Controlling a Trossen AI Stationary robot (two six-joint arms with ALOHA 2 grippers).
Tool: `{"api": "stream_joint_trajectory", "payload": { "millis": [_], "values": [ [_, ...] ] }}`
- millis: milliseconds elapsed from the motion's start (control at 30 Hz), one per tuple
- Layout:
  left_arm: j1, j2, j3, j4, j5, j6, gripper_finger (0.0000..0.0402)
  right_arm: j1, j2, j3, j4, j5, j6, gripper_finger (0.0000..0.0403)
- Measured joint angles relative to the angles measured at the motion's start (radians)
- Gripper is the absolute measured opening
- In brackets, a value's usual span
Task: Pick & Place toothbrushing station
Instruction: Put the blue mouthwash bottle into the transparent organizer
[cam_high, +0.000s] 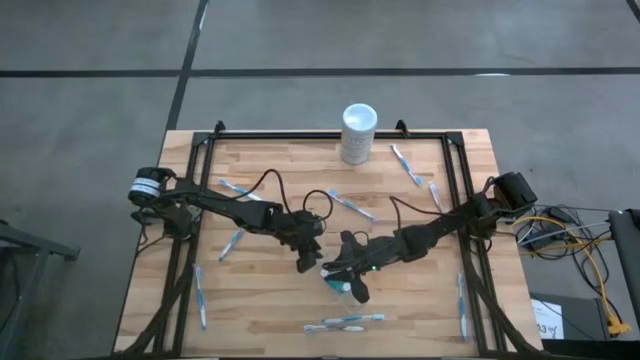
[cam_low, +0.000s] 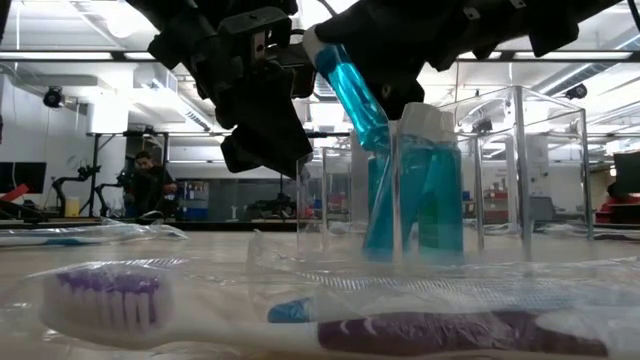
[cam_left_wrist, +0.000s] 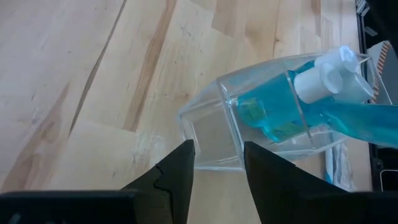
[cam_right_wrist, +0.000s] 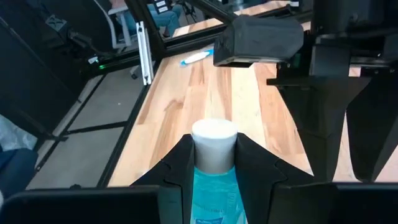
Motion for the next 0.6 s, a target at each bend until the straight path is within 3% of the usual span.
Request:
{"api": "stream_joint_trajectory", "payload": {
  "millis": [600],
  "values": [
    [0.001, -0.032, 0.042, -0.005, 0.018, 0.030, 0.0142, -0.001, 0.000, 0.000, -0.014, 0.005, -0.025, 0.0132]
  ]
}}
